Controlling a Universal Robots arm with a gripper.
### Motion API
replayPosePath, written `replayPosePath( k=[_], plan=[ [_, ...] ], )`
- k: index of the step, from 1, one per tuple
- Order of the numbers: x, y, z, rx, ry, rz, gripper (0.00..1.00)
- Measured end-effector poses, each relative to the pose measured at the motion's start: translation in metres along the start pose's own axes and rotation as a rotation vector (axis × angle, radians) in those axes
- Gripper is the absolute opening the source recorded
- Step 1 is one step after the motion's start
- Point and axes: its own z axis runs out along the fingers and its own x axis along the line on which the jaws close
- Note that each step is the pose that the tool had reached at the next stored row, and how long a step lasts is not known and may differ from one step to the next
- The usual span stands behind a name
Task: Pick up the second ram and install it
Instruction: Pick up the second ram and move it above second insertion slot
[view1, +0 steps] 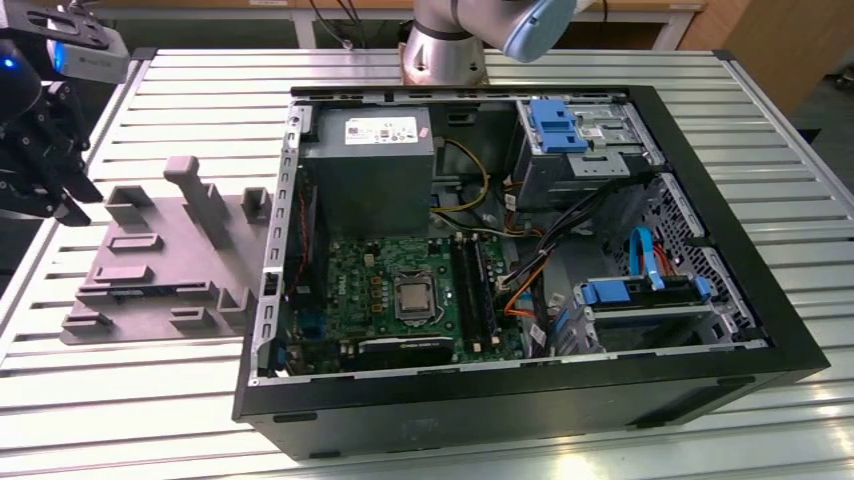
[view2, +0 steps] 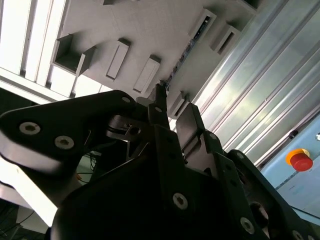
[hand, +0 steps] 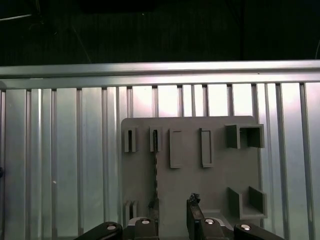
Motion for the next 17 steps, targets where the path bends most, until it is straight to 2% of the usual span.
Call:
replayPosePath(
  k=[8, 17],
  plan=[
    [0.0003, 0.0007, 0.0021, 0.0002, 0.0, 0.0, 0.36],
    [0.0012, 0.0002, 0.0166, 0.0001, 0.0, 0.0, 0.36]
  ],
)
